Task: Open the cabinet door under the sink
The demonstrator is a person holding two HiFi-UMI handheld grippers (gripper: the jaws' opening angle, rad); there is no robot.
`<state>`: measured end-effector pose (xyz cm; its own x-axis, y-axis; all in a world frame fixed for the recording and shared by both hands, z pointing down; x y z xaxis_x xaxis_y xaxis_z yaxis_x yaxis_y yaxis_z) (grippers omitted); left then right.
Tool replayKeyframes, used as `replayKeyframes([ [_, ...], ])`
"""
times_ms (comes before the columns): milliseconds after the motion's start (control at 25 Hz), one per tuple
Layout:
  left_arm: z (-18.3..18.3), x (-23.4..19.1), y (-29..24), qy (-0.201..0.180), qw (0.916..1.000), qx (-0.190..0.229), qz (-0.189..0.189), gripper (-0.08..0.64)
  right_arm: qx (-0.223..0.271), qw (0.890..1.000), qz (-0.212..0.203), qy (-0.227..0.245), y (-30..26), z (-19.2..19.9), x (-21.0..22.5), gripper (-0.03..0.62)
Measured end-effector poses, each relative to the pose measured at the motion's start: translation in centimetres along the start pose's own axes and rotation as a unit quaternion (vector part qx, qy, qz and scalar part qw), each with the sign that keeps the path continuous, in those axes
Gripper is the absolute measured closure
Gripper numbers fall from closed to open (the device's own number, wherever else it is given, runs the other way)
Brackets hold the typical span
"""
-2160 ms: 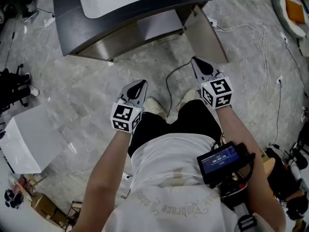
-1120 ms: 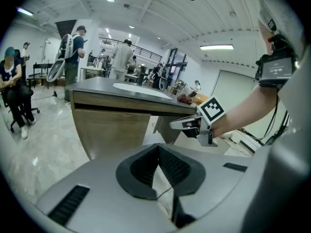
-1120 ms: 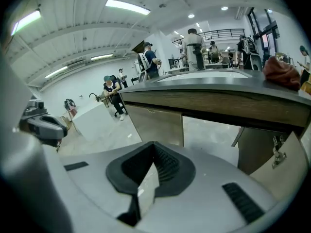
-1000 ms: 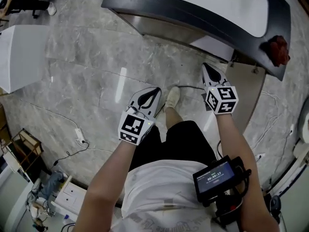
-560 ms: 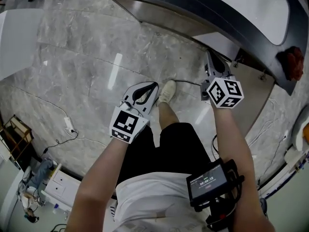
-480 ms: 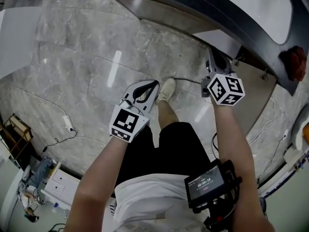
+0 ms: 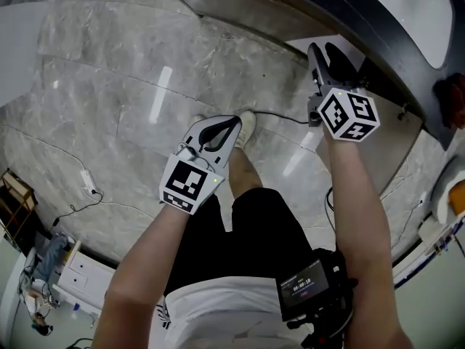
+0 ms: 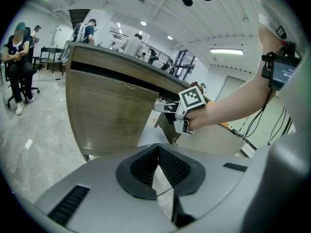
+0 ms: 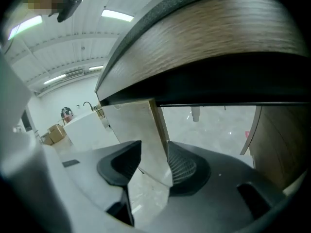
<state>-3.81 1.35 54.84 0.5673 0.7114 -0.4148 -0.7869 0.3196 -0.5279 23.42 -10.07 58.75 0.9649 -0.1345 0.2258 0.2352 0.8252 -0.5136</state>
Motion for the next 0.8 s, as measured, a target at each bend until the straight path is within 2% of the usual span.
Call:
replayKeyframes([
  [360, 0.0, -0.7, 1.2, 0.03, 0.9992, 0.012, -0.022, 0.551, 0.0, 0.999, -0.011, 0.054, -2.8, -1.9, -0.3, 0.428],
  [600, -0.3, -0.4, 1.1, 0.032, 0.9991, 0.015, -0.022, 0.551, -0.005, 0.995, -0.023, 0.098, -3.2, -2.4, -0.5, 0.428],
  [800, 0.0, -0.2, 1.0, 0.04, 0.9987, 0.018, -0.027, 0.551, -0.009, 0.995, -0.036, 0.09, -3.1, -2.4, -0.3, 0.431],
])
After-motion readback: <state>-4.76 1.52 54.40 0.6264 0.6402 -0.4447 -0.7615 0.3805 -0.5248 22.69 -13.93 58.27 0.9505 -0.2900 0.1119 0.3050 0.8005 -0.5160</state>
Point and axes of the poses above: the fingertips, and each gripper's own axes: y backward along the fingers, x to its right, z out of its underside, the point moved 9 cm from there along y, backward along the fingers, and after that the axes turned 5 degrees about z, right-handed, at the moved point
